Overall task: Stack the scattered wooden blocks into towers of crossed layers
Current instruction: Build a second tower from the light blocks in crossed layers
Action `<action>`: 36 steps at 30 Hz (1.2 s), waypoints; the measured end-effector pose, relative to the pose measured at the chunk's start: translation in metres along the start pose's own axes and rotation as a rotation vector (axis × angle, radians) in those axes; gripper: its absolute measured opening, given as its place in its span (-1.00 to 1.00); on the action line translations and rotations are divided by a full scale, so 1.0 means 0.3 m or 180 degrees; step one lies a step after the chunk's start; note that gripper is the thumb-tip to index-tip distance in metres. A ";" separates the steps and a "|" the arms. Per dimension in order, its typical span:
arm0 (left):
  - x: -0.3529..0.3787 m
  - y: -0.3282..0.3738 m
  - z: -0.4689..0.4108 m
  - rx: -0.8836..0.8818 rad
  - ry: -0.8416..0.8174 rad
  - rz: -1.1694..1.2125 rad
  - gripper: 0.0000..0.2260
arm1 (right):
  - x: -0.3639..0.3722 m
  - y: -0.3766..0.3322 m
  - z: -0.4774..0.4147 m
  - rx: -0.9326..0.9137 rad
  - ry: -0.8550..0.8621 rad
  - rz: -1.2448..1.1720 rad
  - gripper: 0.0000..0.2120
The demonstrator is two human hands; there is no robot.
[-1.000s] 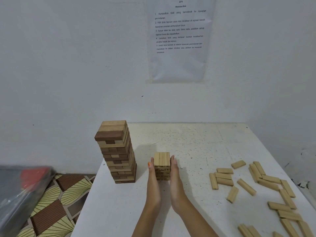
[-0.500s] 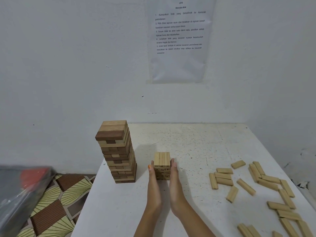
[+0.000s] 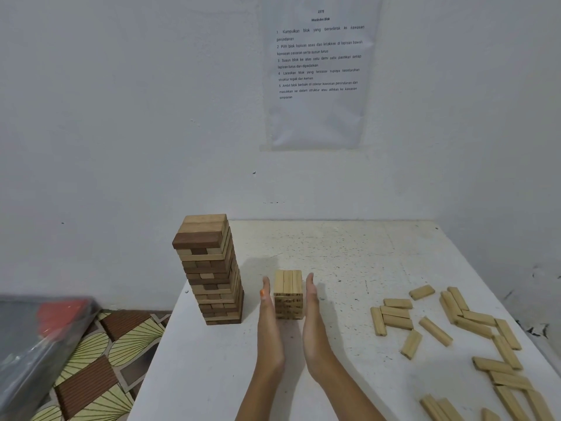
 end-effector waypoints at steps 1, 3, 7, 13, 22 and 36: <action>0.003 -0.008 -0.003 -0.0073 -0.0047 0.0011 -0.46 | -0.002 0.003 -0.002 -0.0012 0.0044 0.0060 -0.73; 0.001 0.008 0.002 -0.0044 0.0027 -0.0025 -0.49 | 0.005 0.006 -0.005 0.0037 0.0035 0.0169 -0.64; 0.014 0.046 0.022 0.0013 0.0075 -0.0170 -0.59 | 0.008 0.012 -0.003 0.0155 -0.0110 0.0159 -0.50; 0.028 0.081 0.049 0.0216 0.0194 -0.0215 -0.60 | -0.011 0.002 0.004 0.0235 -0.0072 0.0248 -0.45; 0.174 0.145 0.134 0.1234 0.0227 -0.0912 -0.60 | -0.171 -0.086 0.127 -0.0416 0.0678 0.0316 -0.75; 0.527 -0.098 0.228 0.0670 -0.1149 -0.1764 -0.72 | -0.580 -0.102 0.548 -0.0552 0.1933 0.0651 -0.78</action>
Point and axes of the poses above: each hand's wrist, its own z-axis away from the middle knuckle, its own x-axis out of the palm, y = z × x, the point moved 4 cm from there along -z, towards the middle knuckle, and after that the axes turned 15 degrees about -y, right-handed, at the moved point
